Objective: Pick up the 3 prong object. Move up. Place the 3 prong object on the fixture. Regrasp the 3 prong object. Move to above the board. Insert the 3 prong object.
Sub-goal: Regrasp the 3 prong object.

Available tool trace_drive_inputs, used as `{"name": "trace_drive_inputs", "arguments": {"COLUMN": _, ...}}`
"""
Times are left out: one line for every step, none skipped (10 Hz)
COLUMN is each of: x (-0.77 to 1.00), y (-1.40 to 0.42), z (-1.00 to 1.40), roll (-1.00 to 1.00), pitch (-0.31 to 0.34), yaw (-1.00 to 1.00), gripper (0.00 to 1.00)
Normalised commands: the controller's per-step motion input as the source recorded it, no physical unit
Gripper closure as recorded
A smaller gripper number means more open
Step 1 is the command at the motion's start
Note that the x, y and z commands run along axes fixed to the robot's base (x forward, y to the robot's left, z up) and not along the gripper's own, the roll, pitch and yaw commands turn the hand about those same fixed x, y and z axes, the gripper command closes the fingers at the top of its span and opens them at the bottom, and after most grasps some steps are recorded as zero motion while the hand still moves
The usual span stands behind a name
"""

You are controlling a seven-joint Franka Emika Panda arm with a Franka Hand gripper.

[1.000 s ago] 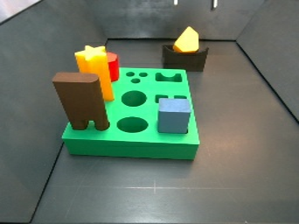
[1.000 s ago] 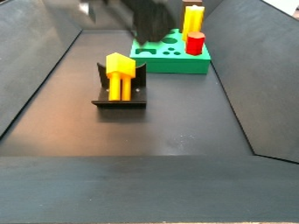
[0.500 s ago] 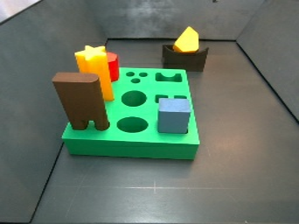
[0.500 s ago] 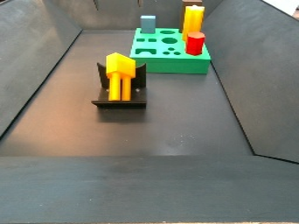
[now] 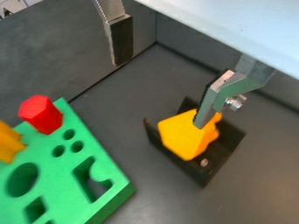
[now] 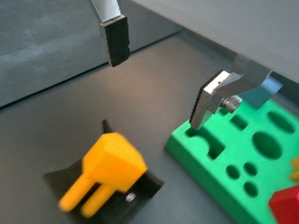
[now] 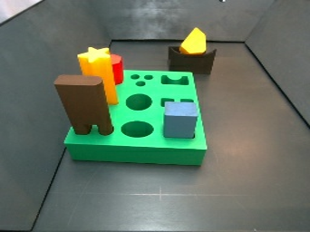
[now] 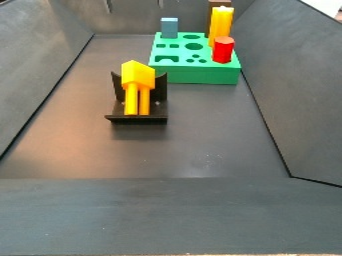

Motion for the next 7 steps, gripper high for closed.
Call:
{"name": "trace_drive_inputs", "arguments": {"x": -0.01, "y": -0.02, "z": 0.00, "roll": 1.00, "pitch": 0.028, "yaw": 0.03, "gripper": 0.00}}
{"name": "trace_drive_inputs", "arguments": {"x": -0.01, "y": -0.02, "z": 0.00, "roll": 1.00, "pitch": 0.031, "yaw": 0.03, "gripper": 0.00}}
{"name": "trace_drive_inputs", "arguments": {"x": 0.00, "y": -0.02, "z": 0.01, "roll": 1.00, "pitch": 0.037, "yaw": 0.03, "gripper": 0.00}}
{"name": "trace_drive_inputs", "arguments": {"x": 0.01, "y": -0.02, "z": 0.00, "roll": 1.00, "pitch": 0.041, "yaw": 0.03, "gripper": 0.00}}
{"name": "trace_drive_inputs", "arguments": {"x": 0.02, "y": -0.02, "z": -0.01, "roll": 1.00, "pitch": 0.045, "yaw": 0.04, "gripper": 0.00}}
{"name": "trace_drive_inputs", "arguments": {"x": 0.05, "y": -0.02, "z": -0.02, "roll": 1.00, "pitch": 0.058, "yaw": 0.04, "gripper": 0.00}}
{"name": "trace_drive_inputs", "arguments": {"x": 0.06, "y": -0.03, "z": -0.02, "roll": 1.00, "pitch": 0.069, "yaw": 0.05, "gripper": 0.00}}
